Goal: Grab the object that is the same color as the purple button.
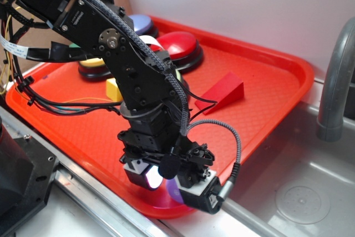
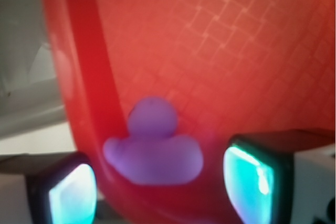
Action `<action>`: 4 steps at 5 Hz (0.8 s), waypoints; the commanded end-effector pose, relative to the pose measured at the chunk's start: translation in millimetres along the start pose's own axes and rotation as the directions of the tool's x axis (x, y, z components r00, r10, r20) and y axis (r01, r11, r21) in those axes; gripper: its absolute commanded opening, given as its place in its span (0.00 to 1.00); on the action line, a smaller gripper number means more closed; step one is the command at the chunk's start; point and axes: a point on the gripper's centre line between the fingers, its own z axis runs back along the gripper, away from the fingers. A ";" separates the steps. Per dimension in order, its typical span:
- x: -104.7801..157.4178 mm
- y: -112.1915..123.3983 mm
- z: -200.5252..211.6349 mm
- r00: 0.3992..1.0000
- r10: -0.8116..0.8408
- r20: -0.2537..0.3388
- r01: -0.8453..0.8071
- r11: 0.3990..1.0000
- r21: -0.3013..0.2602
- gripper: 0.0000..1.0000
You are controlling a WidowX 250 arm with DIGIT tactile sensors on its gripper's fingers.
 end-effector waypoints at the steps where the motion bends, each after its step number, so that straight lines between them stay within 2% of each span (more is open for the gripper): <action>1: 3.0 -6.7 0.9 1.000 0.008 0.023 -0.008 1.000 -0.028 0.00; 3: 8.9 -3.0 13.7 0.998 -0.010 0.066 0.011 1.000 -0.010 0.00; 4: 18.8 9.4 52.3 0.994 -0.015 0.110 0.012 1.000 0.029 0.00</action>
